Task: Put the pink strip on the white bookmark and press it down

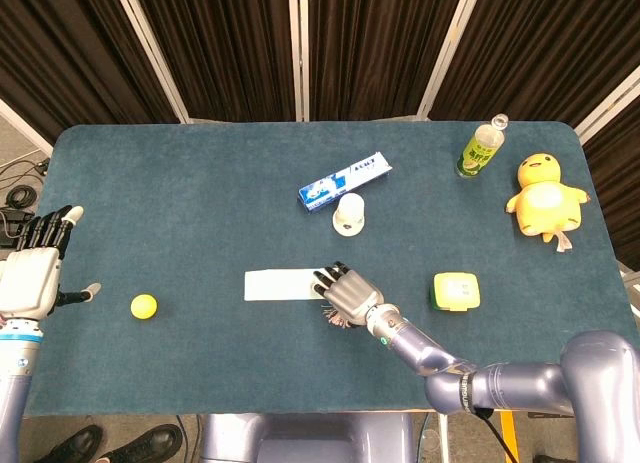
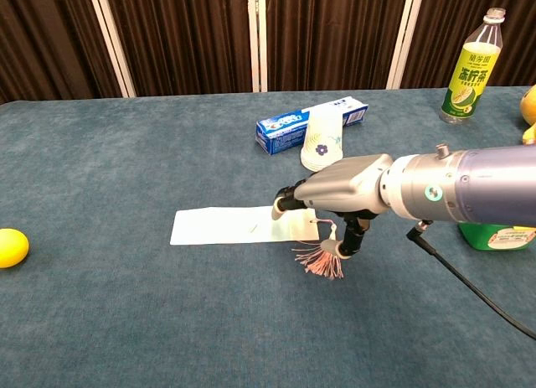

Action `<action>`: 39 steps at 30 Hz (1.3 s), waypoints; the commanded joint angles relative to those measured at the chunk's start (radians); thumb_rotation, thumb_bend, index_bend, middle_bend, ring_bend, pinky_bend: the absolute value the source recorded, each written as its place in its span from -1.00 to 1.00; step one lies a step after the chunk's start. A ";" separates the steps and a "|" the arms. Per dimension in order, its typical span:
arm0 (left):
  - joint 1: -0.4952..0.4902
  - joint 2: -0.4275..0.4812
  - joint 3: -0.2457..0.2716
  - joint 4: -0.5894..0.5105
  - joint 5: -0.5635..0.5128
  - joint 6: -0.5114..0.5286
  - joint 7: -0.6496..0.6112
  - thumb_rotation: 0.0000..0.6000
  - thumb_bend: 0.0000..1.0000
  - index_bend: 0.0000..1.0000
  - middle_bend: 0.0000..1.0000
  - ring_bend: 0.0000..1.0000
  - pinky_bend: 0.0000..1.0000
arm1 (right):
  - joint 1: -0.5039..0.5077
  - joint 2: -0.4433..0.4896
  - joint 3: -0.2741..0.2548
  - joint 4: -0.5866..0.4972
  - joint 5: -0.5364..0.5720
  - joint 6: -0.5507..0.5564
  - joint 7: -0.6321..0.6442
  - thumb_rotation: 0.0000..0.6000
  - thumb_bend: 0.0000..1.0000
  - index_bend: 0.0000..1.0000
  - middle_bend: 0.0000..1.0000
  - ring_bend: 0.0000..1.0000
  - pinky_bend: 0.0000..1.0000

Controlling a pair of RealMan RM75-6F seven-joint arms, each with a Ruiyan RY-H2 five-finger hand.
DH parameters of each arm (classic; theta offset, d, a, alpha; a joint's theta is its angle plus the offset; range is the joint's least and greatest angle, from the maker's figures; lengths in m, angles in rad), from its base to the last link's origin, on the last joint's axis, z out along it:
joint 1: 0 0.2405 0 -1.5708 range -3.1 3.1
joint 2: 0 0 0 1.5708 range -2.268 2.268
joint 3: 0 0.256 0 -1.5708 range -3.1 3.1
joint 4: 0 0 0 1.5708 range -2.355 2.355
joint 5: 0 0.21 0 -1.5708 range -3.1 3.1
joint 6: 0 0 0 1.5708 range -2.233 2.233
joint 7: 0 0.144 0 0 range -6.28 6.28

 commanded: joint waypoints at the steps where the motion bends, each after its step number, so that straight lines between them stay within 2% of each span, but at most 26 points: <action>1: 0.001 0.000 -0.001 0.000 0.001 -0.001 0.000 1.00 -1.00 -1.00 -1.00 -1.00 -1.00 | 0.017 -0.020 0.003 0.012 0.001 0.009 -0.004 1.00 -0.12 -0.71 -1.00 -1.00 -1.00; 10: 0.001 0.005 -0.007 0.004 -0.005 -0.015 -0.011 1.00 -1.00 -1.00 -1.00 -1.00 -1.00 | 0.083 -0.083 0.022 0.056 0.045 0.024 -0.040 1.00 -0.12 -0.69 -1.00 -1.00 -1.00; 20: 0.000 0.009 -0.016 0.004 -0.010 -0.028 -0.019 1.00 -1.00 -1.00 -1.00 -1.00 -1.00 | 0.132 -0.124 0.002 0.081 0.113 0.050 -0.094 1.00 -0.12 -0.68 -1.00 -1.00 -1.00; 25: 0.001 0.010 -0.015 0.004 -0.004 -0.031 -0.022 1.00 -1.00 -1.00 -1.00 -1.00 -1.00 | 0.148 -0.120 -0.019 0.078 0.144 0.061 -0.122 1.00 -0.12 -0.66 -1.00 -1.00 -1.00; 39: 0.005 0.015 -0.019 -0.003 0.002 -0.030 -0.030 1.00 -1.00 -1.00 -1.00 -1.00 -1.00 | 0.167 -0.133 -0.021 0.088 0.162 0.081 -0.120 1.00 -0.12 -0.64 -1.00 -1.00 -1.00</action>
